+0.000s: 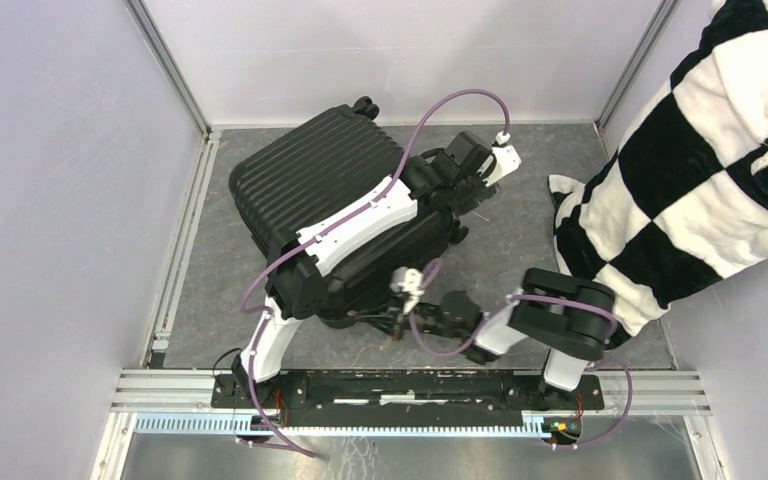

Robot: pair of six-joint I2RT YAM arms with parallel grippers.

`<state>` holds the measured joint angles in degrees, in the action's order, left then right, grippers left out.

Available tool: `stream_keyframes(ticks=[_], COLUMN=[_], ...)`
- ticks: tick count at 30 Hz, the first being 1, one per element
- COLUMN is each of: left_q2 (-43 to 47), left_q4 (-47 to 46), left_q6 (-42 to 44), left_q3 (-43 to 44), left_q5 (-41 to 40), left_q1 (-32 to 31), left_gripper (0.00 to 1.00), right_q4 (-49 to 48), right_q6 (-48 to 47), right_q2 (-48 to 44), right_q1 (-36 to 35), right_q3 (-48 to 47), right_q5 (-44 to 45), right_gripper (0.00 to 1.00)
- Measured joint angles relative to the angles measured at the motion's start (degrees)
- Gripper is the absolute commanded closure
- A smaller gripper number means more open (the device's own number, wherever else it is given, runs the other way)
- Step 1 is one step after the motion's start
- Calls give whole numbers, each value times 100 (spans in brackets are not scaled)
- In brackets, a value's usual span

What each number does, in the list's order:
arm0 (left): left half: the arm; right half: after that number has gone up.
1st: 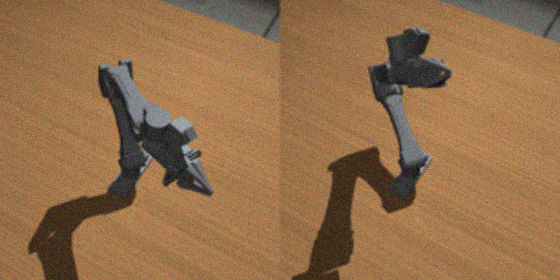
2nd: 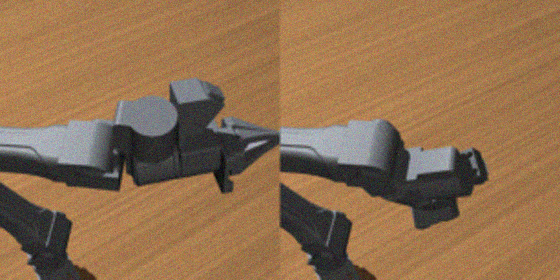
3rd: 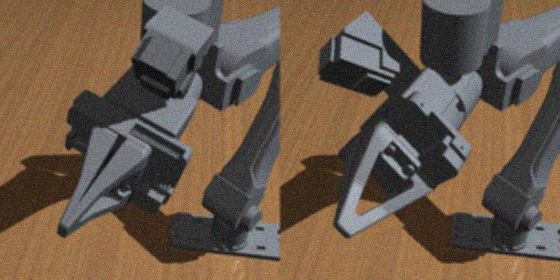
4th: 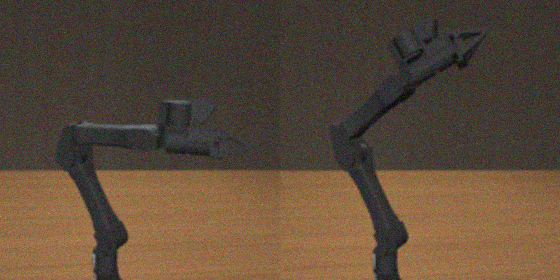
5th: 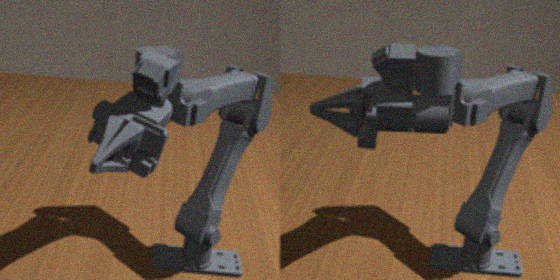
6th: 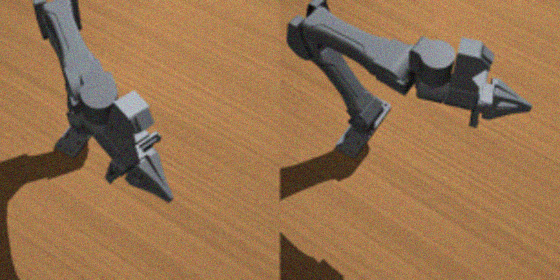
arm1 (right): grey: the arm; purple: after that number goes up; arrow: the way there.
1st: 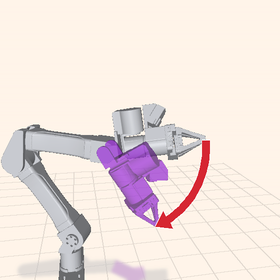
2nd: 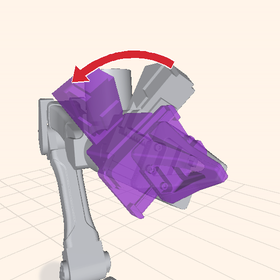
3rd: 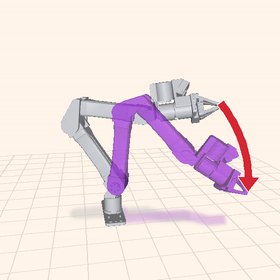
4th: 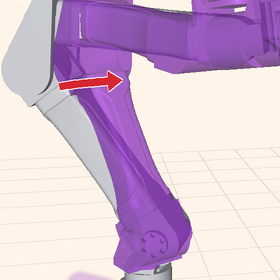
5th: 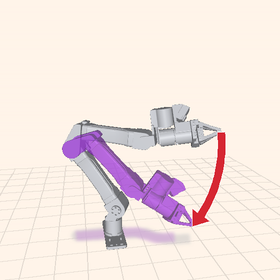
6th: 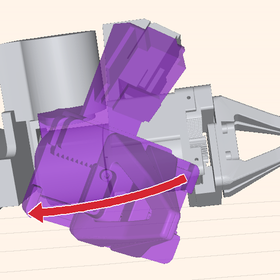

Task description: Pack the luggage

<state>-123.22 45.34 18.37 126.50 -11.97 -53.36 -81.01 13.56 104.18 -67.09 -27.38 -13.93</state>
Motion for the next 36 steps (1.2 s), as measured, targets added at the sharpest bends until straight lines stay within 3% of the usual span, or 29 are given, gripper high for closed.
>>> stream_keyframes(ticks=[2,4,9,12,16,20,24,36], left_q2=[-52,-52,122,446,1161,2177,3021,3471], left_q4=[-280,-533,-682,-326,227,472,391,-905], left_q6=[59,74,72,74,74,146,341,461], left_q3=[33,219,702,702,424,-409,-1537,-3668], left_q5=[-186,-310,-437,-249,291,748,831,295], left_q1=[11,46,282,647,1541,2981,4343,5967], left_gripper=[0,0,0,0,0,0,0,11], right_q4=[-243,-389,-284,-138,586,1692,2531,3766], right_q6=[229,396,656,787,776,710,949,1279], right_q2=[-581,-1023,-1722,-2229,-2868,-2975,-2734,-1740], right_q1=[297,546,796,1036,1408,1818,2234,3709], right_q3=[898,1578,2227,2435,2341,1641,911,-920], right_q5=[-63,-96,-149,-79,356,826,772,1012], right_gripper=[66,58,33,32,38,47,48,49])
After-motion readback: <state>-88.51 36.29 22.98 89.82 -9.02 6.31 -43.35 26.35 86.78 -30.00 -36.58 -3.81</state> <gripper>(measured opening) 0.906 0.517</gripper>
